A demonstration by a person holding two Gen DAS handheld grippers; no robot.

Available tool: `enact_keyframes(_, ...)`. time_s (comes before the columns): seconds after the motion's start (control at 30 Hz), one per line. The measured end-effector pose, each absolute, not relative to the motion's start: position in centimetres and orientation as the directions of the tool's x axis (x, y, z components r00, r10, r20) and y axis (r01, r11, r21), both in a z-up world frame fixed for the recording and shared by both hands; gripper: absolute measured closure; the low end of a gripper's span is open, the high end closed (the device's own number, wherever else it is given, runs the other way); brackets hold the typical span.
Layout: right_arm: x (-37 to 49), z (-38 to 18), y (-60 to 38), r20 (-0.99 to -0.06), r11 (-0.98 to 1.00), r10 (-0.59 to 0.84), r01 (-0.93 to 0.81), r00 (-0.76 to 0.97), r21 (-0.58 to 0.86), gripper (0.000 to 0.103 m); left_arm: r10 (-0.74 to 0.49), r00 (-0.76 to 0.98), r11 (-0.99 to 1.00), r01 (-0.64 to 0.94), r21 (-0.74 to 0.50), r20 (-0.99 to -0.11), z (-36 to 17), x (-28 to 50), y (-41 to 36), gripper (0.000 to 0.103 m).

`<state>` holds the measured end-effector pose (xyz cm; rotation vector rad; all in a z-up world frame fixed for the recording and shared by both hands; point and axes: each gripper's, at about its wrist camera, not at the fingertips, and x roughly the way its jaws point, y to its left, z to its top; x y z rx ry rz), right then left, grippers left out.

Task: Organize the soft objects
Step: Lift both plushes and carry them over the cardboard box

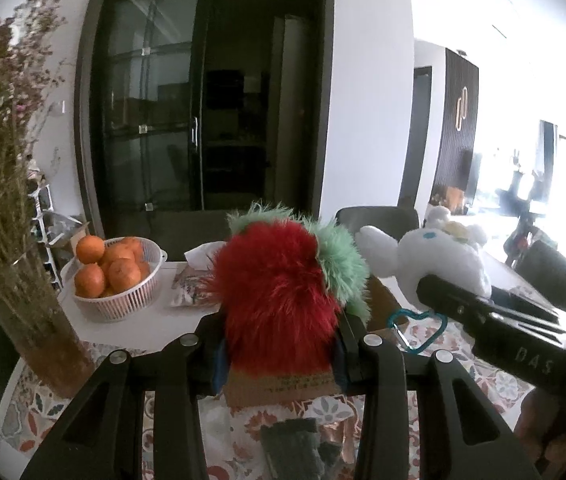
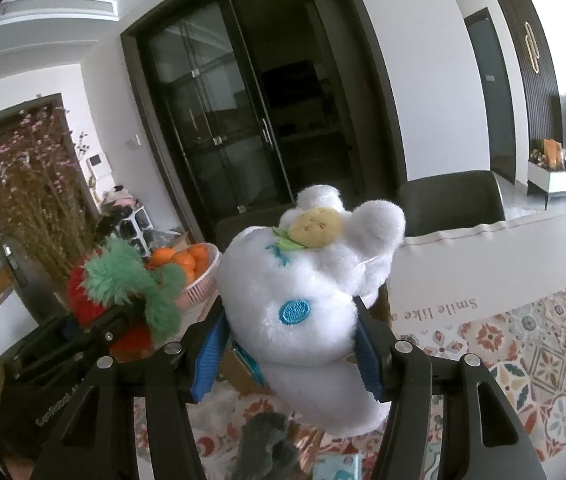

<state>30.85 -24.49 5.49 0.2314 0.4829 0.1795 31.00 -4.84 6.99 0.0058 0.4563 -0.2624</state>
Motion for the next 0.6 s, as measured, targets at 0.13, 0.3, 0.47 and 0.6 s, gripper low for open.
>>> enact_keyframes(0.13,32.9,5.8,-24.9,-0.457,0.961,0.222,-0.112,0.862,0.255,0.045,-0.243,0.859,0.966,0.258,-0.028,-0.451,7.4,33.1,-5.5,0.064)
enact_keyframes(0.3,35.9,6.5,-25.0,-0.496,0.962,0.230,-0.121,0.837,0.243,0.045,-0.252,0.835,0.961,0.274,-0.027,-0.489,7.4,35.7,-5.9,0.064)
enact_keyframes(0.47,39.1,7.0,-24.8,-0.553,0.964,0.243,-0.139,0.797,0.225,0.045,-0.253,0.796,0.958,0.284,-0.029,-0.550,7.0,38.4,-6.1,0.064)
enact_keyframes(0.6,41.2,6.8,-24.5,-0.596,0.968,0.241,-0.143,0.766,0.208,0.045,-0.252,0.756,0.954,0.298,-0.026,-0.603,6.5,40.3,-6.5,0.064)
